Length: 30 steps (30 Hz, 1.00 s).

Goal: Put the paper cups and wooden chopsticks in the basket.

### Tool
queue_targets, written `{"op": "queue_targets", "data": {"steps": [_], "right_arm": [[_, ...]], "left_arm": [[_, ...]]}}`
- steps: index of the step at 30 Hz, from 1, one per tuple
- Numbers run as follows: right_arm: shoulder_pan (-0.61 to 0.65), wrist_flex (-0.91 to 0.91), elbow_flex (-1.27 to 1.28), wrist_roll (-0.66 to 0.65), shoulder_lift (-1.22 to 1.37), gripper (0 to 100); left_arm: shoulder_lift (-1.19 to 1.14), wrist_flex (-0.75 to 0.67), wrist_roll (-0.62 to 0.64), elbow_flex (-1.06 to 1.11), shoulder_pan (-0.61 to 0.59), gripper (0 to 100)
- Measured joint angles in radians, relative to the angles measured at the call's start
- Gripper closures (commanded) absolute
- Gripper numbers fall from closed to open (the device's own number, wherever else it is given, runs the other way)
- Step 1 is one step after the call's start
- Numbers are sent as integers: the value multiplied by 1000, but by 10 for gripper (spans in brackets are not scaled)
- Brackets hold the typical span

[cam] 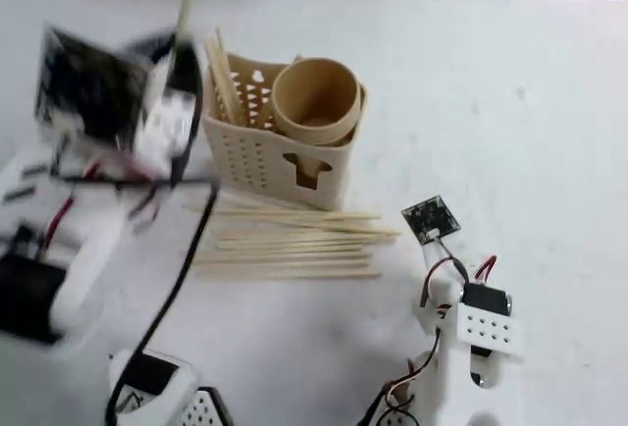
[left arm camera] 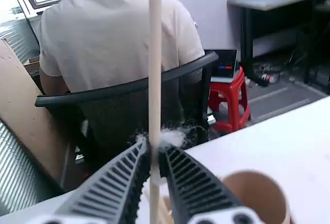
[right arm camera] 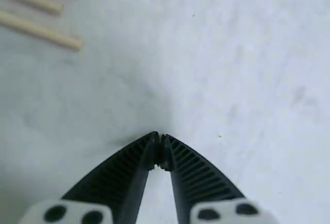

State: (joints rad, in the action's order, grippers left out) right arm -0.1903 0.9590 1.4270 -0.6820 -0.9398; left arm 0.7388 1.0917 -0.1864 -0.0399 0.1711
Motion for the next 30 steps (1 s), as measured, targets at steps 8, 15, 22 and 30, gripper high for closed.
{"op": "queue_targets", "data": {"steps": [8, 15, 22, 30], "right_arm": [[0, 0, 0, 0, 0, 981], [-2, 0, 0, 0, 0, 981], [-2, 0, 0, 0, 0, 981], [-2, 0, 0, 0, 0, 981]], "left_arm": [[-173, -273, 222, -2, -6, 978], [-344, -336, 256, 25, -12, 978], [-347, -470, 256, 265, -32, 978], [-206, -601, 255, 586, -64, 932]]}}
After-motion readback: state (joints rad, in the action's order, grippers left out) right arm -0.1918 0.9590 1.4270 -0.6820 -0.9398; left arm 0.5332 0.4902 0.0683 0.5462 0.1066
